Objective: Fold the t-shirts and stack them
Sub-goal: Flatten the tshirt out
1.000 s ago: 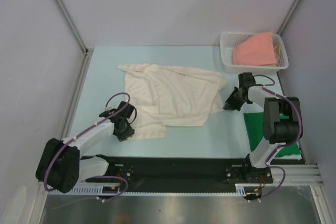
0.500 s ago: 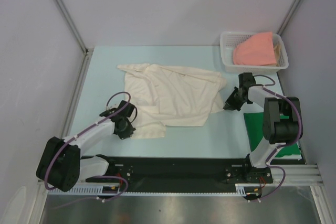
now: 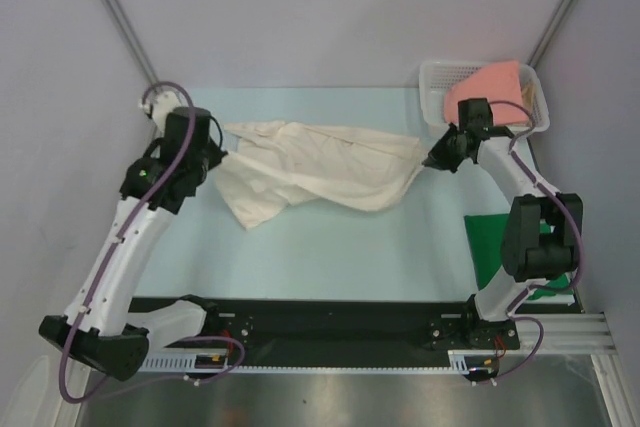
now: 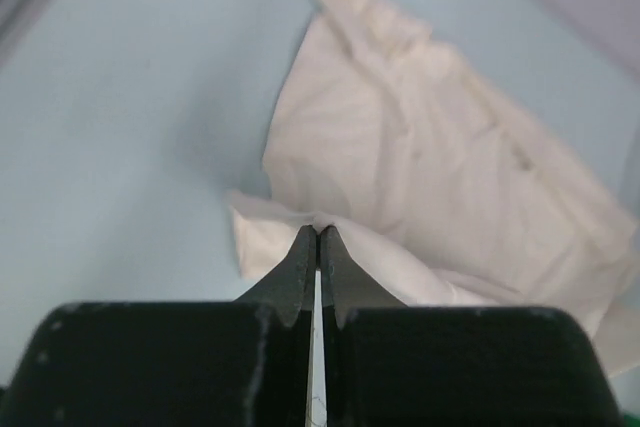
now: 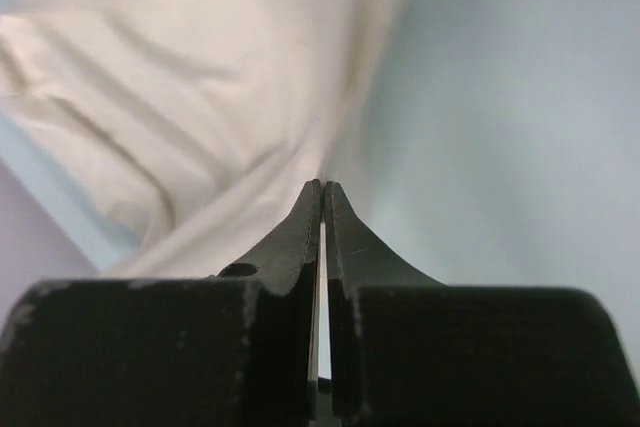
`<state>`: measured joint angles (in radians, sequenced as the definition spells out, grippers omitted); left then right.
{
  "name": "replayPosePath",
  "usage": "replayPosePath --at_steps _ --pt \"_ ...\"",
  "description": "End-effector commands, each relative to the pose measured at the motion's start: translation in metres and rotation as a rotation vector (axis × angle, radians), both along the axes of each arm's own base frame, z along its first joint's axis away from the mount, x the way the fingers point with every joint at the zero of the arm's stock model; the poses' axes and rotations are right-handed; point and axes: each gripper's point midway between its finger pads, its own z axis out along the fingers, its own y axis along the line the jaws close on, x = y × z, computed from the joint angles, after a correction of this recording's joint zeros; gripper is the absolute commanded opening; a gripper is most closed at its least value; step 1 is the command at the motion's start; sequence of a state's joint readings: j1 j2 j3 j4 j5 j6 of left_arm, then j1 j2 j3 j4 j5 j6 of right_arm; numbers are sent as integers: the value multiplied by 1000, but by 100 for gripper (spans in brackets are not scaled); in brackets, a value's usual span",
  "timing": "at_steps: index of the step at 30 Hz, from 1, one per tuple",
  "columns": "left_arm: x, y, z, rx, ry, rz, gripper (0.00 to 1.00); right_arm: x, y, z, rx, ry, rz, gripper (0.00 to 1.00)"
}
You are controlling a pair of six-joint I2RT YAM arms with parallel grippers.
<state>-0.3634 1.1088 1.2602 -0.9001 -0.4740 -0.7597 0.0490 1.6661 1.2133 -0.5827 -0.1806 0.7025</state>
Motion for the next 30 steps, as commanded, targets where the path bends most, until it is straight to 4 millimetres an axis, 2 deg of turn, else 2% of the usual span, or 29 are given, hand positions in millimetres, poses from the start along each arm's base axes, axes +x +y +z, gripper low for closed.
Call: replayPosePath --at_steps 1,2,3,4,5,6,7,8,9,10,11,12,14,15,18,19,20,21,22,23,24,25,26,28,29,30 --pt "12 45 89 180 -178 86 0 31 9 81 24 -171 -26 0" --pt "20 50 111 189 -240 102 0 32 10 92 22 -186 -24 0" --pt "19 58 142 224 -304 116 0 36 12 106 21 -215 -23 0" --pt "19 61 158 240 -344 119 0 42 12 132 21 -269 -21 0" --pt "23 65 177 289 -385 114 0 45 12 147 17 -306 -20 0" --pt "20 68 205 295 -451 124 0 47 12 161 8 -337 -16 0" --pt "21 68 220 311 -485 116 0 50 13 187 3 -397 -10 0" --pt "28 66 237 355 -520 84 0 49 14 204 -2 -439 -4 0" --pt "23 66 267 358 -594 74 0 48 14 218 -18 -472 7 0" --pt "24 59 285 361 -641 30 0 47 15 231 -28 -501 13 0" --pt "22 58 304 394 -684 4 0 42 17 257 -30 -560 25 0" --pt "14 57 332 391 -758 -8 0 38 19 270 -39 -593 38 0" --pt "1 46 362 391 -858 -85 0 27 24 295 -61 -662 67 0" --pt "-13 46 382 398 -918 -101 0 14 24 319 -64 -725 72 0" --pt "-58 40 417 398 -1067 -185 0 -15 29 350 -57 -809 101 0" --pt "-92 45 431 393 -1140 -192 0 -38 27 371 -47 -872 103 0" --pt "-110 39 439 392 -1193 -246 0 -49 28 381 -47 -904 112 0" --pt "-129 40 445 394 -1237 -266 0 -78 29 398 -34 -970 127 0" --pt "-148 39 451 396 -1281 -296 0 -93 29 405 -30 -1002 134 0" --pt "-178 43 457 378 -1343 -323 0 -110 26 419 -24 -1061 131 0" --pt "-194 43 460 366 -1380 -350 0 -125 25 423 -15 -1092 137 0" --pt "-210 47 463 355 -1416 -359 0 -154 18 434 -6 -1154 129 0" --pt "-237 55 465 334 -1468 -359 0 -167 14 437 -4 -1177 131 0" --pt "-260 58 468 313 -1521 -376 0 -190 9 439 7 -1198 128 0" --pt "-267 59 470 305 -1540 -385 0 -203 8 443 23 -1216 135 0" --pt "-272 59 470 287 -1554 -391 0 -209 10 444 36 -1219 143 0"
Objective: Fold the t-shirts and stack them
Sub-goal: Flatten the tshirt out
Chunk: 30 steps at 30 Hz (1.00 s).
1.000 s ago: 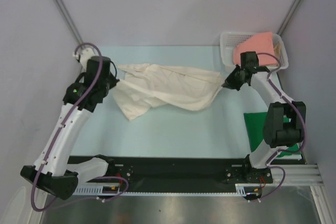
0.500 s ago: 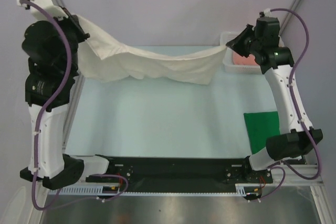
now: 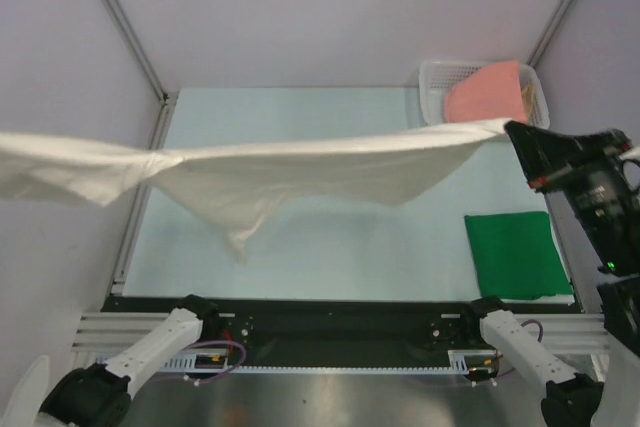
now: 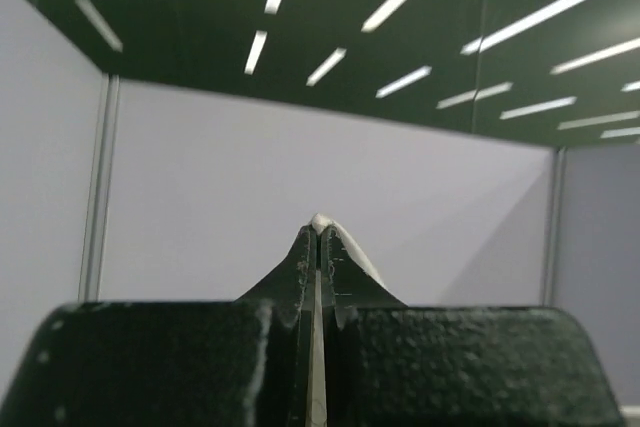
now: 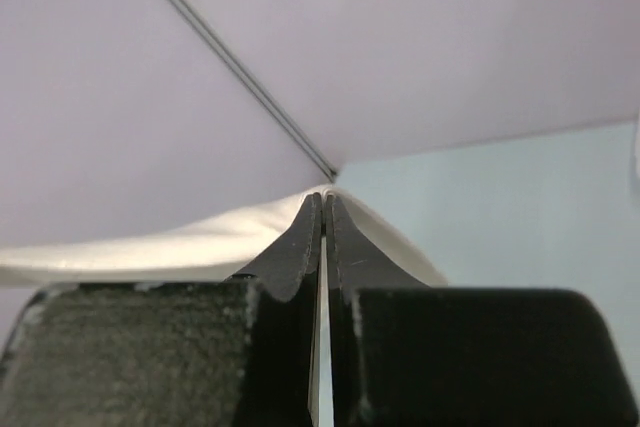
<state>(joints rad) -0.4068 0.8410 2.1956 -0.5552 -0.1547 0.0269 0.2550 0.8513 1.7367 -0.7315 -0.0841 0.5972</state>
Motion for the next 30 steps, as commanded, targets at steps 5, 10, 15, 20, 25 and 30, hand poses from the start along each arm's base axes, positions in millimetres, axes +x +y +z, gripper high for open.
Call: replayPosePath --at_steps 5,10,15,20,25,30 --pt "6 -19 21 35 -75 -70 0 0 -1 -10 14 50 -4 0" --pt "123 -56 -9 116 140 8 0 64 4 -56 -23 211 -71 0" --pt "251 -92 -98 260 384 133 0 141 5 -122 -103 353 -158 0" --pt "372 -117 -253 356 663 103 0 217 -12 -227 -156 512 -241 0" --pt "456 -114 -405 395 919 172 0 266 -36 -325 -233 625 -272 0" --pt "499 -115 -475 391 1060 204 0 300 -50 -380 -287 729 -265 0"
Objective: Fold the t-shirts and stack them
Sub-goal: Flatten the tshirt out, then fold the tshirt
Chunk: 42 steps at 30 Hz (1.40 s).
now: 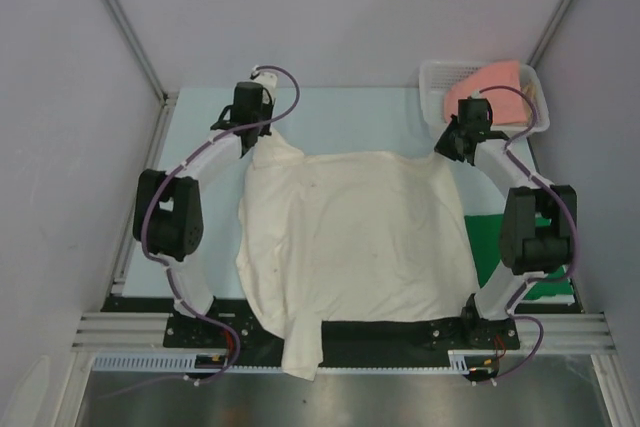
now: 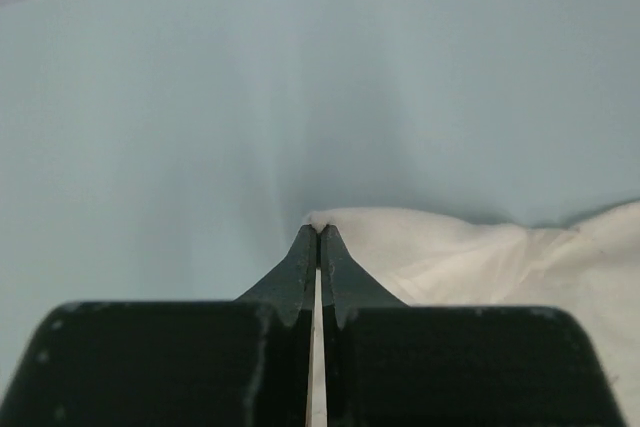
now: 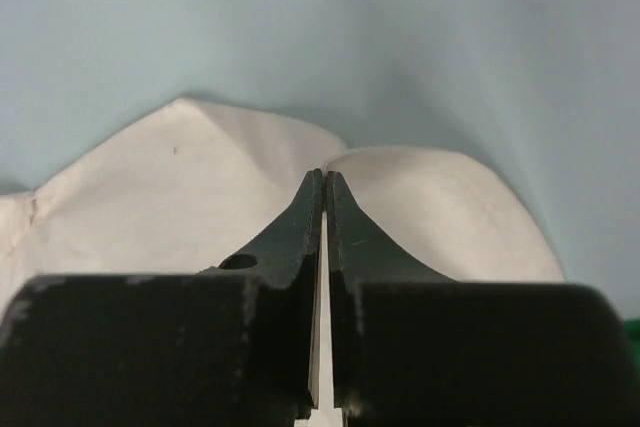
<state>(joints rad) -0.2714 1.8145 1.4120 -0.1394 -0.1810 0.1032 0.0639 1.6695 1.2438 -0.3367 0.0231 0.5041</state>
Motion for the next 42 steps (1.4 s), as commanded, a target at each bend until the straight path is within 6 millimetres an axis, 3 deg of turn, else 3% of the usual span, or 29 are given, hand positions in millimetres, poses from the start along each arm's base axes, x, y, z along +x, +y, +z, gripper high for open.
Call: replayPosePath --at_steps 1,5,6,8,9,10,13,14,16,17,18,20,21,22,24,25,28,29,31,32,34,35,39,40,42 --pt "39 3 58 -77 -204 86 0 44 -8 32 -35 -151 25 0" --pt "51 12 52 -92 -204 161 0 61 -14 21 -32 -139 41 0" --pt "58 12 65 -100 -232 166 0 67 -18 20 -30 -133 30 0" --pt "64 14 66 -115 -232 195 0 69 -17 18 -5 -126 30 0" --pt "68 14 78 -128 -256 196 0 71 -29 18 2 -125 2 0" --pt "67 14 84 -133 -260 199 0 72 -27 23 26 -137 12 0" --pt "58 26 130 -149 -336 254 0 69 -22 40 50 -155 30 0" --pt "47 31 162 -163 -389 261 0 65 -20 59 58 -187 36 0" --pt "33 33 204 -182 -463 244 0 57 -19 80 66 -216 36 0" --pt "23 34 228 -189 -507 230 0 49 -18 110 70 -275 39 0" --pt "-6 37 294 -238 -629 198 0 39 -15 140 79 -334 51 0" --pt "-31 37 332 -230 -694 145 0 24 -11 170 91 -389 66 0" --pt "-46 39 355 -242 -740 129 0 7 -10 204 90 -463 72 0" --pt "-74 42 385 -254 -804 103 0 -3 -9 217 94 -486 74 0" --pt "-106 48 413 -259 -873 83 0 -36 -7 262 88 -585 86 0" --pt "-140 56 439 -260 -938 73 0 -50 -6 278 87 -622 91 0" --pt "-192 69 469 -268 -1025 69 0 -106 -4 329 68 -756 106 0" --pt "-226 78 487 -273 -1087 63 0 -119 -3 340 67 -787 111 0" --pt "-268 86 507 -287 -1164 51 0 -160 2 373 70 -886 137 0" --pt "-304 94 521 -303 -1229 43 0 -174 4 383 74 -919 154 0" --pt "-342 99 534 -311 -1295 15 0 -210 14 410 86 -1007 206 0" --pt "-372 105 543 -323 -1348 7 0 -222 16 419 93 -1035 218 0" --pt "-437 118 564 -351 -1463 -14 0 -267 20 457 66 -1147 255 0" --pt "-446 121 567 -355 -1478 -14 0 -277 19 473 56 -1188 252 0" --pt "-456 125 577 -361 -1508 -16 0 -278 19 486 60 -1215 246 0"
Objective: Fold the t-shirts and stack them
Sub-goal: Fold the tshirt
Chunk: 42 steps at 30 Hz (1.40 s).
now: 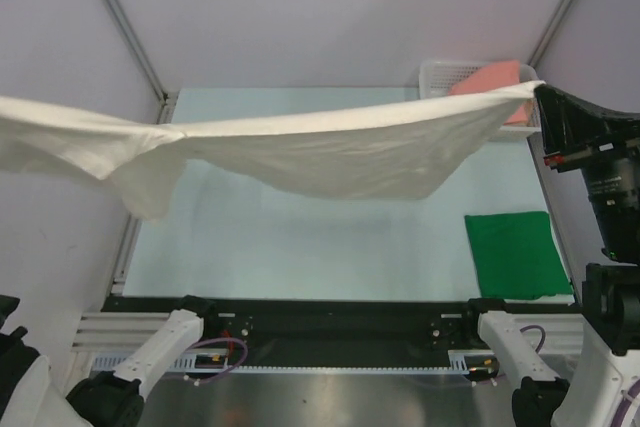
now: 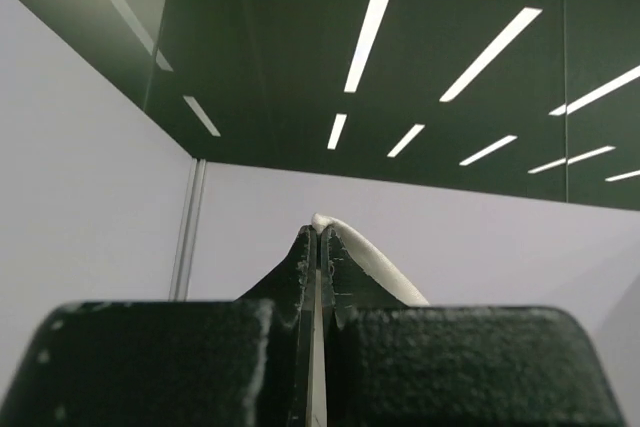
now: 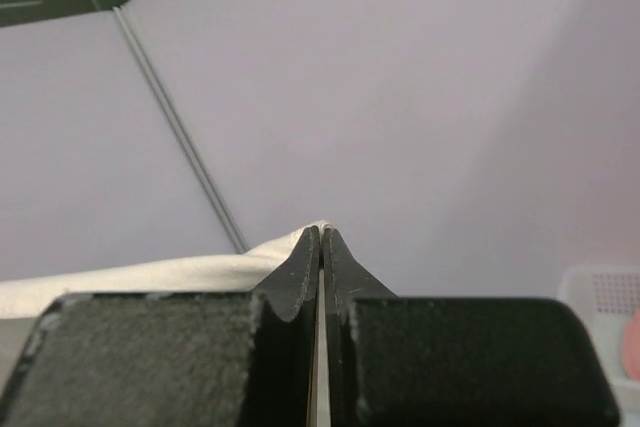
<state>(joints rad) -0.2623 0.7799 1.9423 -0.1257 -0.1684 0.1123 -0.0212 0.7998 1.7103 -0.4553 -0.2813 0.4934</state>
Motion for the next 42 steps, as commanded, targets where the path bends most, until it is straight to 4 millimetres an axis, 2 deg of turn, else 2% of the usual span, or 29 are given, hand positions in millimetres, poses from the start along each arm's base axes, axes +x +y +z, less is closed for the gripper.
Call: replayPosePath --at_steps 1,3,5,6,7,9,10,11,12,13,14,15,16,17,18,20,21,23,24,26,27,29,33,35,37,39,40,41,42 --pt "15 -4 8 43 15 19 0 4 0 15 3 -12 1 0" --pt "22 -5 15 46 15 26 0 28 0 14 14 11 6 0" --pt "59 -13 13 69 73 55 0 53 -1 6 44 48 12 0" --pt "77 -15 9 73 97 75 0 80 -1 -7 56 77 17 0" --pt "117 -25 -1 102 163 104 0 96 -1 -18 71 101 19 0" --pt "174 -36 -25 133 264 147 0 133 0 -34 100 118 32 0" --pt "215 -47 -45 175 335 172 0 157 0 -66 108 189 24 0" --pt "242 -54 -63 197 383 187 0 175 -1 -82 111 227 15 0" --pt "277 -63 -91 227 438 200 0 191 -3 -95 98 233 0 0" --pt "301 -69 -112 260 485 216 0 220 6 -139 91 333 13 0" --pt "343 -81 -148 299 569 216 0 233 8 -162 79 371 10 0" --pt "371 -87 -185 323 617 223 0 245 8 -170 71 352 5 0" --pt "393 -88 -212 329 661 236 0 266 8 -221 67 446 -8 0" --pt "423 -92 -251 334 727 239 0 277 5 -231 61 435 -20 0" --pt "443 -96 -286 325 755 219 0 288 1 -253 55 465 -46 0" --pt "472 -93 -327 299 775 213 0 313 -6 -311 46 556 -71 0" --pt "502 -96 -382 290 869 202 0 321 -11 -325 38 577 -90 0" --pt "528 -97 -426 284 950 201 0 338 -12 -363 21 647 -92 0" --pt "547 -101 -460 253 1009 190 0 342 -27 -369 19 656 -126 0" --pt "562 -105 -496 246 1096 162 0 349 -33 -389 -5 703 -140 0" --pt "570 -110 -490 216 1092 133 0 353 -33 -389 -17 707 -139 0" --pt "578 -119 -521 226 1180 94 0 354 -35 -396 -46 732 -144 0" --pt "579 -118 -531 121 1216 83 0 357 -45 -419 -72 813 -165 0" --pt "576 -117 -542 116 1282 87 0 359 -46 -418 -72 828 -156 0" --pt "575 -119 -530 74 1290 66 0 362 -43 -422 -67 849 -135 0" --pt "561 -122 -522 23 1311 28 0 360 -38 -435 -63 901 -109 0" --pt "556 -122 -516 2 1306 14 0 364 -38 -430 -59 891 -104 0" --pt "545 -121 -524 -15 1361 13 0 358 -38 -441 -55 951 -100 0" --pt "534 -118 -510 -78 1356 10 0 358 -37 -443 -43 965 -100 0"
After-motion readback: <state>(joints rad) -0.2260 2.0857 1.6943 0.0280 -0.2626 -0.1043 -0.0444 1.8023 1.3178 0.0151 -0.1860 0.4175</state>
